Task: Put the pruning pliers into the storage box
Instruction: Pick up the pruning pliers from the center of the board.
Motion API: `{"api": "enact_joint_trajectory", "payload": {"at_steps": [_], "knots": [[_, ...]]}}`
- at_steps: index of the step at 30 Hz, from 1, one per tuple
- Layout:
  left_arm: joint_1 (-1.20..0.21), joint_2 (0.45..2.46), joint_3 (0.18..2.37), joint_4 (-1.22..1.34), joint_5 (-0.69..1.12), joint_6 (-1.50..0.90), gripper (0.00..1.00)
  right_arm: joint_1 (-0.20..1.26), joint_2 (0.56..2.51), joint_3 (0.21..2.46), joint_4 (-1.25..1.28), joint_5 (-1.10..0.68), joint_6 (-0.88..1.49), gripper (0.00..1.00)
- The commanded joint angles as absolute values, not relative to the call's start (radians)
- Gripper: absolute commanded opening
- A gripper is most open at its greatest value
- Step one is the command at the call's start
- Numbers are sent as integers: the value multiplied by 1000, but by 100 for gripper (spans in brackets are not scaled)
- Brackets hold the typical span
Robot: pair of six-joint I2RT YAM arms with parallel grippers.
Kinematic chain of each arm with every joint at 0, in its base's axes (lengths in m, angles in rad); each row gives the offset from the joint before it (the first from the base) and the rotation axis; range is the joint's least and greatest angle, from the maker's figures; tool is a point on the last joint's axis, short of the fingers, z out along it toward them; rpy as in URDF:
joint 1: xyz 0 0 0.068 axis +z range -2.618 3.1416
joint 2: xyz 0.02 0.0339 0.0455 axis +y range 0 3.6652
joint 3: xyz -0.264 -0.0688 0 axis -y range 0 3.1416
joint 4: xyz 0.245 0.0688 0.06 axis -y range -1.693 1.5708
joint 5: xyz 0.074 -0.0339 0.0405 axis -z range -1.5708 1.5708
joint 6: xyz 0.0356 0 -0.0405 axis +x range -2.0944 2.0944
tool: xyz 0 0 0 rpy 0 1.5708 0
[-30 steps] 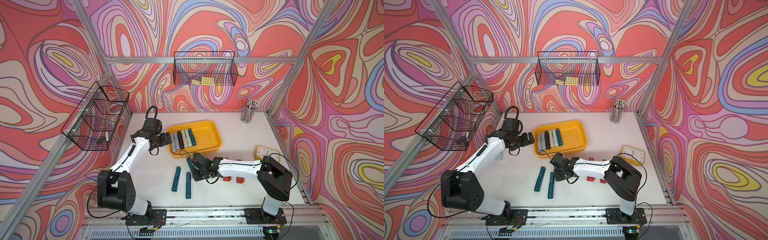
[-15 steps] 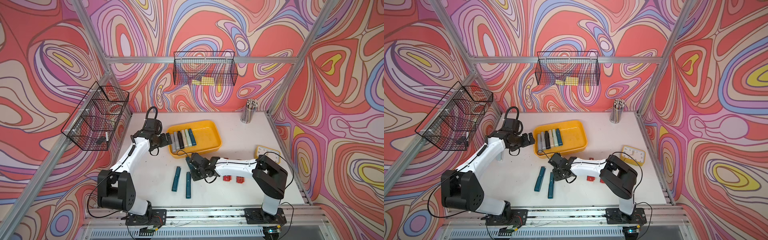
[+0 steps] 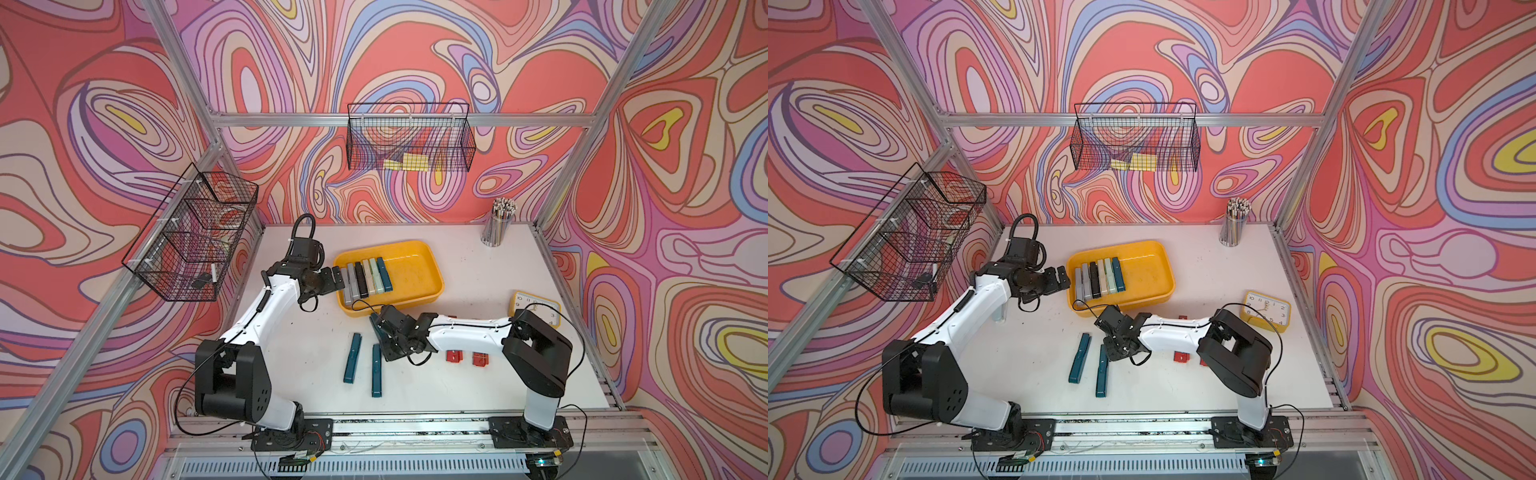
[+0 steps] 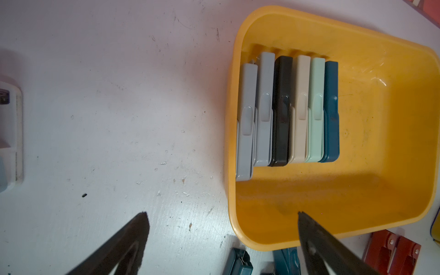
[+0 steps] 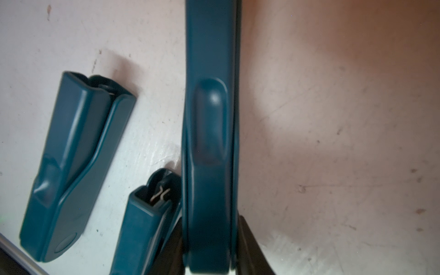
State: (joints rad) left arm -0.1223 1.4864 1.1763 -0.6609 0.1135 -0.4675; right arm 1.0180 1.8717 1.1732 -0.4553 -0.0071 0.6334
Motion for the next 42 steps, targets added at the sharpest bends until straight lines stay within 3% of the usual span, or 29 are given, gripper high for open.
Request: {"api": "enact_joint_trajectory", "payload": {"at_steps": [1, 24, 42], "knots": [[-114, 1478, 1164, -677, 129, -470, 99, 1025, 1854, 1144, -504, 11, 640, 11], [-114, 1439, 1100, -622, 198, -503, 99, 1057, 1595, 978, -581, 104, 758, 2], [-114, 1443, 1033, -496, 265, -545, 99, 1057, 1533, 1220, -845, 208, 686, 0]]}}
